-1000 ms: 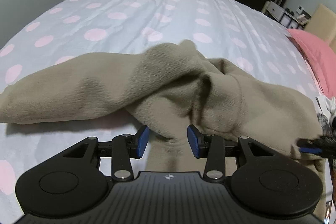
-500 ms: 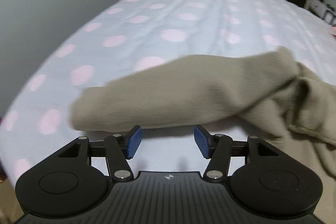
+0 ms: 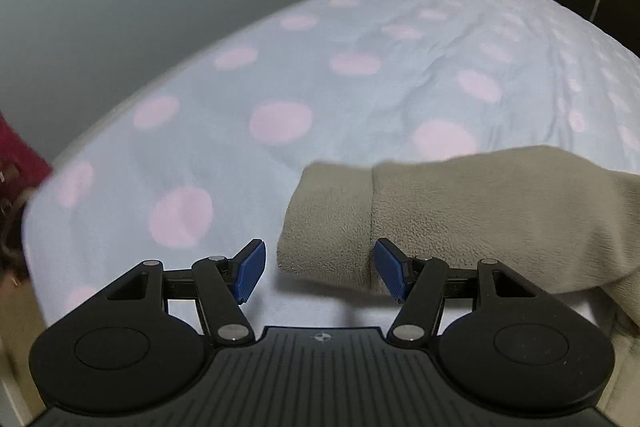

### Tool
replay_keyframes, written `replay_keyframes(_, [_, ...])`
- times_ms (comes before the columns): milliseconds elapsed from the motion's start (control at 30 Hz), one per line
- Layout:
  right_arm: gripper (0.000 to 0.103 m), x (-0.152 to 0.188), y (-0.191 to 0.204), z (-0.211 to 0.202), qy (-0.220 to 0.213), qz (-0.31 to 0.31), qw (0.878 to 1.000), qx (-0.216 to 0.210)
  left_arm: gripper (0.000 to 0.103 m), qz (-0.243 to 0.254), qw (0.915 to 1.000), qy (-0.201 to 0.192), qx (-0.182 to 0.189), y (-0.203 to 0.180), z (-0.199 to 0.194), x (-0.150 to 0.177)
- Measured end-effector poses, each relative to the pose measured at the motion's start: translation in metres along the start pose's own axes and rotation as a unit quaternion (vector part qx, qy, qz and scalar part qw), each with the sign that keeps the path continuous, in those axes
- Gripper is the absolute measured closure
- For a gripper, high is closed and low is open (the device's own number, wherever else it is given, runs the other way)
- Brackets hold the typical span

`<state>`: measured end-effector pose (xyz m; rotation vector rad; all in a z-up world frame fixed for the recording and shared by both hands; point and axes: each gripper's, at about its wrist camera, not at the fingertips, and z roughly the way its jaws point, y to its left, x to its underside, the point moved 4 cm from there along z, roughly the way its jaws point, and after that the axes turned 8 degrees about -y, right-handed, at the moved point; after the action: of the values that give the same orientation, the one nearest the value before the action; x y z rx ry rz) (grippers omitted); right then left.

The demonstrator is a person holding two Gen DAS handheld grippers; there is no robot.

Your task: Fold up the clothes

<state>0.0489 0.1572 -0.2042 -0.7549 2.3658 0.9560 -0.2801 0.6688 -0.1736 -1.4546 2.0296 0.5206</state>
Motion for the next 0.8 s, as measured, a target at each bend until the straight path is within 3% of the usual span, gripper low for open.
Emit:
replay_keyframes(67, [0.044, 0.002, 0.003, 0.005, 0.003, -0.018, 1.0, 0.008, 0.055, -0.005, 0.9998, 0.004, 0.018, -0.003, 0.004, 0.002])
replay_keyframes(133, [0.044, 0.004, 0.004, 0.01, 0.007, -0.039, 0.999, 0.018, 0.08, -0.008, 0.9993, 0.006, 0.037, -0.007, 0.006, 0.003])
replay_keyframes(167, [0.044, 0.005, 0.005, 0.012, 0.009, -0.047, 0.999, 0.023, 0.086, -0.01, 0.9989, 0.007, 0.046, -0.009, 0.007, 0.003])
replay_keyframes(200, [0.044, 0.007, 0.005, 0.015, 0.011, -0.054, 0.998, 0.026, 0.101, -0.003, 0.9985, 0.002, 0.054, -0.015, 0.003, 0.001])
replay_keyframes(233, [0.044, 0.008, 0.006, 0.017, 0.014, -0.059, 0.998, 0.027, 0.103, 0.002, 0.9982, -0.01, 0.059, -0.02, -0.003, -0.003])
replay_keyframes(433, [0.044, 0.007, 0.009, 0.022, 0.014, -0.09, 0.995, 0.034, 0.103, 0.012, 0.9886, -0.112, 0.099, -0.036, -0.077, -0.049])
replay_keyframes(533, [0.044, 0.009, 0.009, 0.022, 0.016, -0.096, 0.995, 0.033, 0.103, 0.037, 0.9869, -0.125, 0.095, -0.037, -0.106, -0.071])
replay_keyframes(667, [0.044, 0.009, 0.009, 0.02, 0.017, -0.093, 0.995, 0.032, 0.102, 0.076, 0.9879, -0.105, 0.085, -0.033, -0.109, -0.07])
replay_keyframes(800, [0.043, 0.008, 0.01, 0.019, 0.011, -0.101, 0.994, 0.037, 0.062, 0.145, 0.9834, -0.094, 0.056, -0.037, -0.1, -0.046])
